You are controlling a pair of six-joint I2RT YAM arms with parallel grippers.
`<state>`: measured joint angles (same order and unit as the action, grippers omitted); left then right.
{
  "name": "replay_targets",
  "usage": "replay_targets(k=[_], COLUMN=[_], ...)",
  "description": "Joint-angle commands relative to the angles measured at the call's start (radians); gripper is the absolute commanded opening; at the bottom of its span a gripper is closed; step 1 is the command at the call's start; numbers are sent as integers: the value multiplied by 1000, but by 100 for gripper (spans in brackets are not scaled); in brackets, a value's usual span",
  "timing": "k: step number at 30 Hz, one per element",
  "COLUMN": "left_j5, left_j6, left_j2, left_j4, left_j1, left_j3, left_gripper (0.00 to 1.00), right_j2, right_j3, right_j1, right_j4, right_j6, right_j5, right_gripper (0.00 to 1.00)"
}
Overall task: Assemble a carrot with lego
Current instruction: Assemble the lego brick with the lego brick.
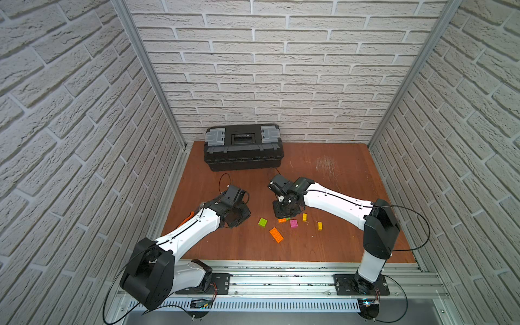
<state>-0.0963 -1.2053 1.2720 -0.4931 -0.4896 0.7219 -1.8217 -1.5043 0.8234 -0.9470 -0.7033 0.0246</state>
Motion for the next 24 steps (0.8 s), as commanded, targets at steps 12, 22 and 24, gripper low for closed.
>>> replay_targets(k=[12, 22, 24], left_j5=[152, 152, 150], left_j6=[-72, -180, -172], left_j2=[-499, -900, -882], left_j4=[-169, -325, -332], left_j1=[63, 100, 100], left_j3=[-166, -241, -226], left_gripper=[32, 49, 52], right_j2=[-293, -333, -337], right_j3=[-344, -363, -368], right_j1=[53, 67, 70], right_j4=[-112, -147, -153], right_j6=[468, 729, 755], right_j5=[15, -32, -21], right_gripper=[14, 14, 14])
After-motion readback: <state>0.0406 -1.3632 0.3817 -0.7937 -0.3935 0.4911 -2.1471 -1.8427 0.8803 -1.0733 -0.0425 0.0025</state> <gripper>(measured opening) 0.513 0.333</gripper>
